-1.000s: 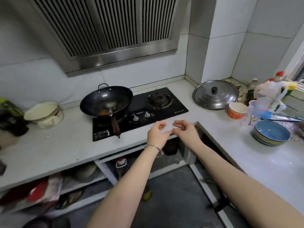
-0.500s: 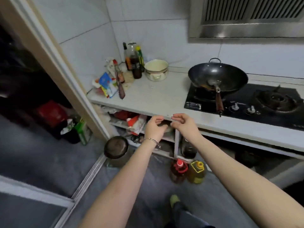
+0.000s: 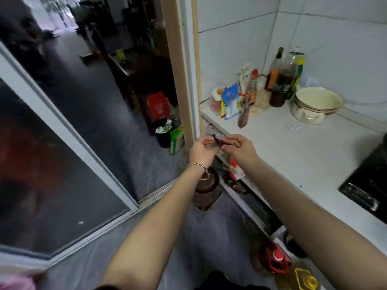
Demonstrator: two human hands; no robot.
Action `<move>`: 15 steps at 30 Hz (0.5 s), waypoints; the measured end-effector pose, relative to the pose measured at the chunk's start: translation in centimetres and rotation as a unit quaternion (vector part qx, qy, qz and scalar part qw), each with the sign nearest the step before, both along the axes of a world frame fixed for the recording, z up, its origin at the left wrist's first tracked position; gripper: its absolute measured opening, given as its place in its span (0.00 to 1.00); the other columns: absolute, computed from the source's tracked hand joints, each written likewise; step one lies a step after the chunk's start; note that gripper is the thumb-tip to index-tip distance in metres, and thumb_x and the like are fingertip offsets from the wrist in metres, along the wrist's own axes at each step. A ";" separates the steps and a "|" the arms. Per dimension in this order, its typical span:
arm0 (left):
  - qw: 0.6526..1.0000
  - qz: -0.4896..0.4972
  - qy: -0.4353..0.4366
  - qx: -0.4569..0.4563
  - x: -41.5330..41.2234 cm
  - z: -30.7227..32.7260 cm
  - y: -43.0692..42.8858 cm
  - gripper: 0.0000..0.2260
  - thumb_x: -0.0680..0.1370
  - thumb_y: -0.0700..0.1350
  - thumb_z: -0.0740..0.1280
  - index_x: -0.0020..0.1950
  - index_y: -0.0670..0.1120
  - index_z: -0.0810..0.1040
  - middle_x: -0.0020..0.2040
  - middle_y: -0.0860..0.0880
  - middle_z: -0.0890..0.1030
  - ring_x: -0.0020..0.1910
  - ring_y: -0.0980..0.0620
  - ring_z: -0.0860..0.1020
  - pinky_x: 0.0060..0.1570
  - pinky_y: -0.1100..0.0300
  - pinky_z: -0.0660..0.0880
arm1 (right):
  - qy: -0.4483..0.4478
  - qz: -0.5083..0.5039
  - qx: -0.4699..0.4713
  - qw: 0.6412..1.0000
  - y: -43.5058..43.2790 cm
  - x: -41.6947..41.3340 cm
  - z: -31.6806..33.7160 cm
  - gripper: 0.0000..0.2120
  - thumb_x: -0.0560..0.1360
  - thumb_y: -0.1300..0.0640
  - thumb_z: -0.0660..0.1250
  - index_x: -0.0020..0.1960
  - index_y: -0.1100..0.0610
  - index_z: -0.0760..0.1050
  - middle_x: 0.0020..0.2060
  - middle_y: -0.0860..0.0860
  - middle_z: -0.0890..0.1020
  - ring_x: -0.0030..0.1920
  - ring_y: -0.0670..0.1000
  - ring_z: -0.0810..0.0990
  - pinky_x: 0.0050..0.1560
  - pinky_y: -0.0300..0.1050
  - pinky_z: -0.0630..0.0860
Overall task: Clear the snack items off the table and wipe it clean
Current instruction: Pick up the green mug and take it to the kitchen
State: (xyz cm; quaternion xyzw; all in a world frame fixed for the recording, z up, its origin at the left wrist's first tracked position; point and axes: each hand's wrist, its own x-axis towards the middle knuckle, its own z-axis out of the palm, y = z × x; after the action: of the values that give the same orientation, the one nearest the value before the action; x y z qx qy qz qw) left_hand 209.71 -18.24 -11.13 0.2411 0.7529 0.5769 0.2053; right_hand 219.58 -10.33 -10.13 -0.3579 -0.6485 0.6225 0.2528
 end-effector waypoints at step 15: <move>0.983 0.186 -0.010 0.008 -17.6 -1.0 -4.2 0.15 0.68 0.32 0.73 0.53 0.40 0.76 0.50 0.45 0.80 0.53 0.50 0.79 0.59 0.56 0.75 | -0.037 0.201 0.024 0.979 -1.0 -20.9 -0.5 0.21 0.71 0.71 0.69 0.62 0.71 0.69 0.53 0.59 0.76 0.51 0.50 0.76 0.46 0.29 0.76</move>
State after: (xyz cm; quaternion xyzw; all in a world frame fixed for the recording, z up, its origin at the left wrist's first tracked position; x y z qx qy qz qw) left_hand 192.12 -22.46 -12.14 0.0930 0.7774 0.6139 0.1005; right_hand 198.70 -11.31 -10.61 -0.2370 -0.7309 0.6310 0.1067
